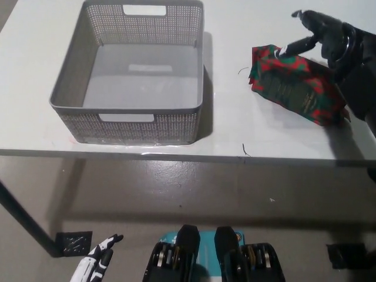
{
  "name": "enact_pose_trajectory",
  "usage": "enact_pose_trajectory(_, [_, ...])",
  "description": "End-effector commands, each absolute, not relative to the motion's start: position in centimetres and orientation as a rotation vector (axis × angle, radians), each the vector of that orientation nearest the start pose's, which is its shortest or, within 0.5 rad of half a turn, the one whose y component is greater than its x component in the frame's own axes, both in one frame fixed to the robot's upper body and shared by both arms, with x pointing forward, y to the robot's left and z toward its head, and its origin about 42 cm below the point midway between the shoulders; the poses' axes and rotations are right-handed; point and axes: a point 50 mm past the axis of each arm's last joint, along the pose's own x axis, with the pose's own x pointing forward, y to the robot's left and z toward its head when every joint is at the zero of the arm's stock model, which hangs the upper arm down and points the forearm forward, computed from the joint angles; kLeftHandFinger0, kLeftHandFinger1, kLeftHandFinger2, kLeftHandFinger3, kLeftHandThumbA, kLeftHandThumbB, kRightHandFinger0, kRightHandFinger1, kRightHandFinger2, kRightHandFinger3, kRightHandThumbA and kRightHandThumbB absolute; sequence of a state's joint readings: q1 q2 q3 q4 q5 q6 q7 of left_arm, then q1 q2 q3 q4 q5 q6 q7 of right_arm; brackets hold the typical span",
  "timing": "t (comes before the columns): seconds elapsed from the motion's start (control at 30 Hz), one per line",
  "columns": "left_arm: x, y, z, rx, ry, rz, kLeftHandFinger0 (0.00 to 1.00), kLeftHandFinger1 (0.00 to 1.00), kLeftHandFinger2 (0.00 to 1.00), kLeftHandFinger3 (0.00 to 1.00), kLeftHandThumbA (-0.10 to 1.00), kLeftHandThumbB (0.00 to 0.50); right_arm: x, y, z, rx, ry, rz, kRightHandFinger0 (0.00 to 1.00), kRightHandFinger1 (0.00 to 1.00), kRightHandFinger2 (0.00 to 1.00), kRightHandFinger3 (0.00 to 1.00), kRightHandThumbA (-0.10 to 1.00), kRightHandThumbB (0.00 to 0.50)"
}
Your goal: Use the right hand to pick up a bag of coffee beans on the right hand side and place it into a container on the left hand side
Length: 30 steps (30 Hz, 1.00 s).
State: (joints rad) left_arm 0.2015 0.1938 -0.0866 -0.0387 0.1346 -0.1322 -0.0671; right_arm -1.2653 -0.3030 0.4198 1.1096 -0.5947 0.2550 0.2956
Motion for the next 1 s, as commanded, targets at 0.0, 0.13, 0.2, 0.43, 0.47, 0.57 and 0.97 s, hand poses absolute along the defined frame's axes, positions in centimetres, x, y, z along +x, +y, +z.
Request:
enact_pose_trajectory(0.0, [21.5, 25.7, 8.1, 0.328, -0.031, -0.164, 1.00, 1.00, 1.00, 1.00, 1.00, 0.475, 60.0, -21.7, 37.9, -1.205, 0.208, 0.185, 1.00, 1.00, 1.00, 1.00, 0.89, 0.500])
enact_pose_trajectory(0.13, [21.5, 25.8, 8.0, 0.317, -0.032, -0.160, 1.00, 1.00, 1.00, 1.00, 1.00, 0.479, 60.0, -22.0, 36.8, -1.264, 0.247, 0.205, 1.00, 1.00, 1.00, 1.00, 0.90, 0.500])
enact_pose_trajectory(0.2, [21.5, 25.9, 8.1, 0.318, -0.036, -0.160, 1.00, 1.00, 1.00, 1.00, 1.00, 0.478, 60.0, -22.1, 35.9, -1.319, 0.282, 0.209, 1.00, 1.00, 1.00, 1.00, 0.90, 0.500])
enact_pose_trajectory(0.43, [22.0, 26.3, 8.3, 0.330, -0.040, -0.181, 1.00, 1.00, 1.00, 1.00, 1.00, 0.500, 59.0, -24.0, 29.3, -1.296, 0.419, 0.274, 1.00, 1.00, 1.00, 1.00, 0.83, 0.500])
enact_pose_trajectory(0.47, [22.1, 26.2, 8.4, 0.330, -0.043, -0.185, 1.00, 1.00, 1.00, 1.00, 1.00, 0.500, 58.8, -24.2, 28.6, -1.294, 0.429, 0.276, 1.00, 1.00, 1.00, 1.00, 0.84, 0.500])
enact_pose_trajectory(0.57, [22.6, 26.2, 8.6, 0.332, -0.045, -0.189, 1.00, 1.00, 1.00, 1.00, 1.00, 0.500, 58.2, -24.7, 26.5, -1.266, 0.473, 0.304, 1.00, 1.00, 1.00, 1.00, 0.82, 0.500])
enact_pose_trajectory(0.97, [24.4, 26.3, 9.7, 0.348, -0.073, -0.200, 1.00, 1.00, 1.00, 1.00, 1.00, 0.500, 56.9, -24.6, 22.2, -1.266, 0.473, 0.297, 1.00, 1.00, 1.00, 1.00, 0.62, 0.500])
